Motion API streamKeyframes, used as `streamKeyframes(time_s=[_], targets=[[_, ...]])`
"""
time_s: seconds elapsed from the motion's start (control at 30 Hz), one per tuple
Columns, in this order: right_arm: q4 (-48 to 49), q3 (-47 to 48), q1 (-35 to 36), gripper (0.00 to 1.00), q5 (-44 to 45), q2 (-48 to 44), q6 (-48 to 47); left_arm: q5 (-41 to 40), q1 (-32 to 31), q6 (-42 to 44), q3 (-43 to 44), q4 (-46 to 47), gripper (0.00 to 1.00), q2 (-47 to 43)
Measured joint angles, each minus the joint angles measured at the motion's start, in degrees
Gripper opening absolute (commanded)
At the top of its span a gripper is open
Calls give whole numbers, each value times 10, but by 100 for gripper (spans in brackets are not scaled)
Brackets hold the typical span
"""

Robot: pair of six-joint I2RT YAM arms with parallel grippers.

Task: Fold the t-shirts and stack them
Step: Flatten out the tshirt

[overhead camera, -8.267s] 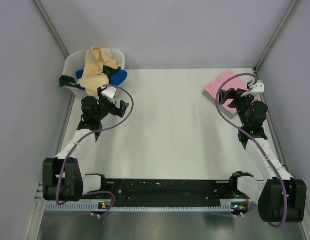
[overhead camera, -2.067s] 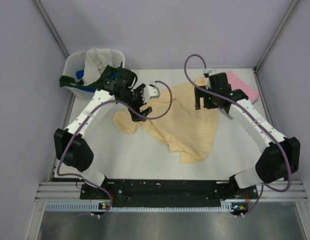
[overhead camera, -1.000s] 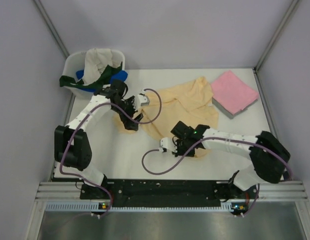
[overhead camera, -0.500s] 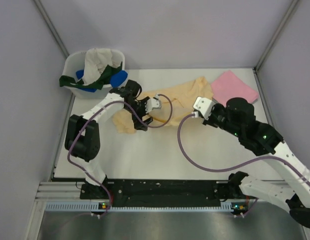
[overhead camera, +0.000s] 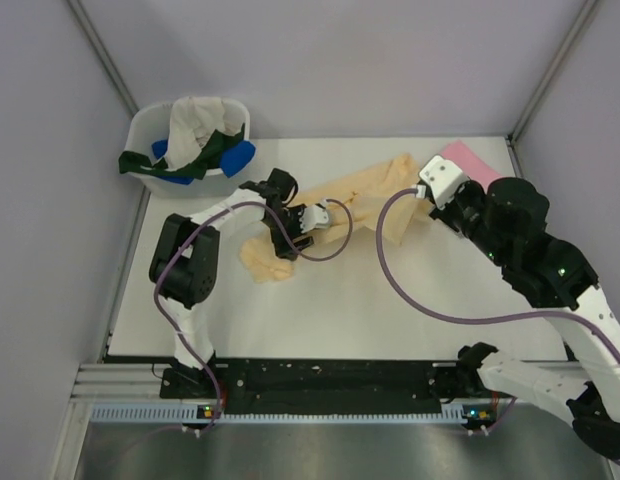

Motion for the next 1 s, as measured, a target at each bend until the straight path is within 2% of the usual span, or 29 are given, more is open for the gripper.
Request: streamKeyframes(time_s=[0.03,0.23,0.47,0.63,1.0], targets=[[0,5,-1,0,3,-1,2,-4,0,-3,0,2,60,2],[0,37,-4,0,32,-3,5,6,0,-24,1,12,0,2],[-3,53,-19,0,52,-1,11,62,0,-37,45,-31,0,-2],[-3,68,-35,0,65,2,19,80,8,-56,74,-71,0,-39],[-3,155,-37,0,31,-10,44,119,105,-80,156,-169,0,-232]])
